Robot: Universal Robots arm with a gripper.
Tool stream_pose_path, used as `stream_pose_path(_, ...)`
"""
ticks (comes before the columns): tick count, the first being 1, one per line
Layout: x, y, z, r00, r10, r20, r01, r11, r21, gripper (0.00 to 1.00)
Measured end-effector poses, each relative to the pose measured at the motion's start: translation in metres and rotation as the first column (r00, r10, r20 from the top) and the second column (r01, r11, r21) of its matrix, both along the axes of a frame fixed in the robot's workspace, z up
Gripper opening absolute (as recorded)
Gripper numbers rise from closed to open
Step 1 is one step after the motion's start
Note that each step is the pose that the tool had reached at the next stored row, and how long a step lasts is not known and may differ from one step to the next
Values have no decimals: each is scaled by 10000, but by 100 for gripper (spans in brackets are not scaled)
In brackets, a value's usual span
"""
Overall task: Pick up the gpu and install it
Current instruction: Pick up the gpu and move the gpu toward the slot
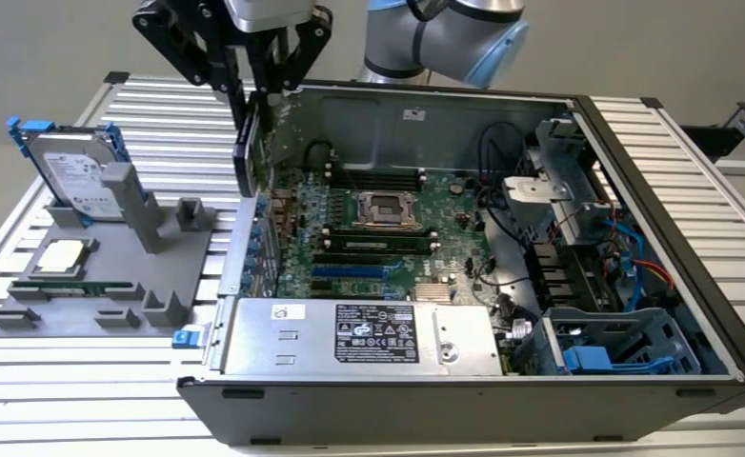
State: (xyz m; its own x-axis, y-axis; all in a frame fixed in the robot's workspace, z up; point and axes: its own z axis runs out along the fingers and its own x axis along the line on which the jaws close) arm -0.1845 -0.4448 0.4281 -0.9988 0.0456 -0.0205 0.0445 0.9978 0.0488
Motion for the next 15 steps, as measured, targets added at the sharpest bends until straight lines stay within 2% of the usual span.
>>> stream_pose_path(15,353,0,0,10000,-2,0,2,10000,0,0)
